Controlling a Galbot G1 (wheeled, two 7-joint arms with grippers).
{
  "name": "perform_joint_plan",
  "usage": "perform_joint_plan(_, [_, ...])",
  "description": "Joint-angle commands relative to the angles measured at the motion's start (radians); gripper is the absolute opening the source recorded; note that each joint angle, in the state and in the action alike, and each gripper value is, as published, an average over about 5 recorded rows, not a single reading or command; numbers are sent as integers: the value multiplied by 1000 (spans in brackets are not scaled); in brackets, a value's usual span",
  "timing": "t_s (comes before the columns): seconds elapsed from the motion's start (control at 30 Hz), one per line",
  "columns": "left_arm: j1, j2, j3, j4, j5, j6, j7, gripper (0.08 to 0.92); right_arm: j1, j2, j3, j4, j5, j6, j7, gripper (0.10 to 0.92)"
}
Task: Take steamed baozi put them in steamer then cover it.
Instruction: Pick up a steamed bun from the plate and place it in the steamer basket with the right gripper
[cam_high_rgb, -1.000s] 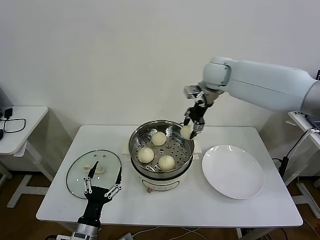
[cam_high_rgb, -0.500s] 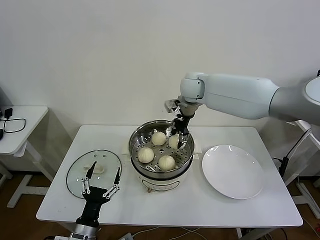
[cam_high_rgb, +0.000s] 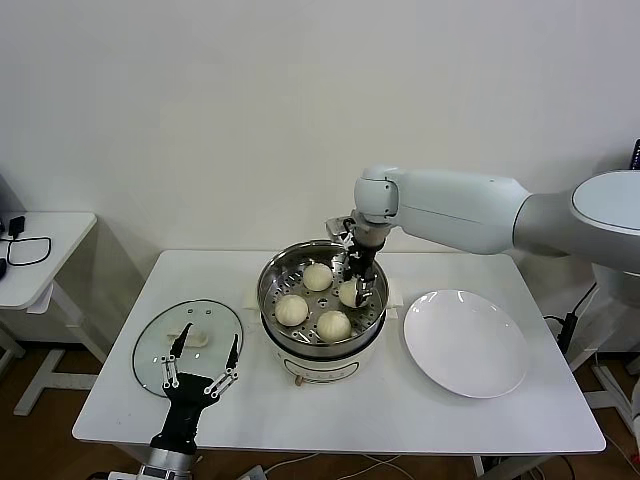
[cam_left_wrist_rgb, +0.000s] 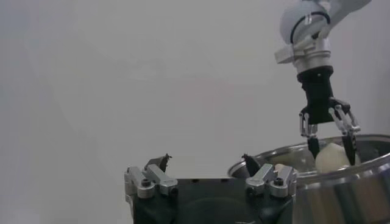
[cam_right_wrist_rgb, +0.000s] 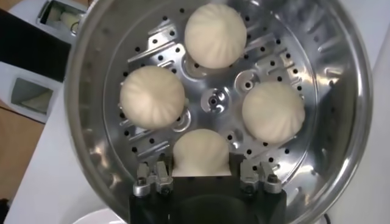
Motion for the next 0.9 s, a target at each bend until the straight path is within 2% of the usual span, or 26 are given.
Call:
perform_joint_plan(0.03, [0, 0, -1, 2, 0, -1, 0, 823, -24, 5, 0, -18, -20, -2, 22, 641])
perform_joint_plan(0.17, [0, 0, -3, 2, 0, 0, -1, 823, -26, 0, 6, -11, -21, -1, 30, 683])
perform_joint_plan(0.33, [0, -2, -4, -2, 2, 3, -2, 823, -16, -29, 32, 20, -26, 2, 34, 796])
perform_joint_plan(0.47, [-1, -2, -6, -3, 20, 6, -5, 823, -7, -103, 112, 81, -48, 19, 42, 820])
perform_joint_plan(0.57, [-8, -1, -8, -4, 49, 11, -12, 823, -14, -195, 217, 153, -54, 70, 110, 822])
perform_joint_plan(0.7, [-30, 2, -12, 9, 138, 18, -40, 823, -63, -345, 365, 267, -16, 175, 368, 823])
perform_joint_plan(0.9, [-75, 12, -18, 48, 349, 55, -123, 823, -278, -541, 594, 398, 15, 334, 991, 823])
